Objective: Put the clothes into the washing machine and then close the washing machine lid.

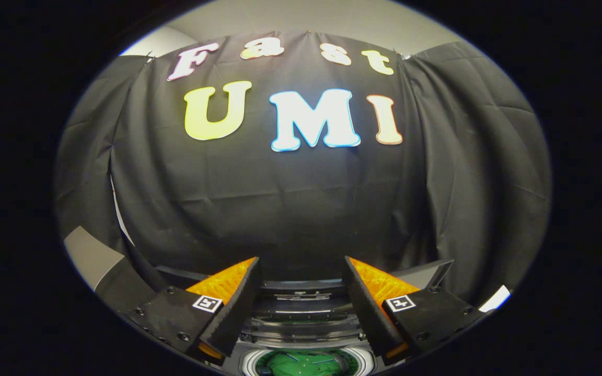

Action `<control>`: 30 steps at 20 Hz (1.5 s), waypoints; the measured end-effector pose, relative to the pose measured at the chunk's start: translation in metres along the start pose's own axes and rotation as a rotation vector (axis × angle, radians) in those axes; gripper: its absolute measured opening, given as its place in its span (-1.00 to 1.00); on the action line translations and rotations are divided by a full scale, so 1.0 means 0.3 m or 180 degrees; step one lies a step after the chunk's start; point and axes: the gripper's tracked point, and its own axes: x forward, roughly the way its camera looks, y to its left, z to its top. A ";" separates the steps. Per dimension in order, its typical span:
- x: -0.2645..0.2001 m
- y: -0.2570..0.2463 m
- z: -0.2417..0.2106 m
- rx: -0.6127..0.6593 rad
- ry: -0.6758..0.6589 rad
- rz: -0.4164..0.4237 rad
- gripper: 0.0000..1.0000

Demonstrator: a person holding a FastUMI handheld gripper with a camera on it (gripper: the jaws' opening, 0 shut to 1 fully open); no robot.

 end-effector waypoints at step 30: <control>0.013 -0.009 0.015 0.0083 -0.0092 -0.0005 0.94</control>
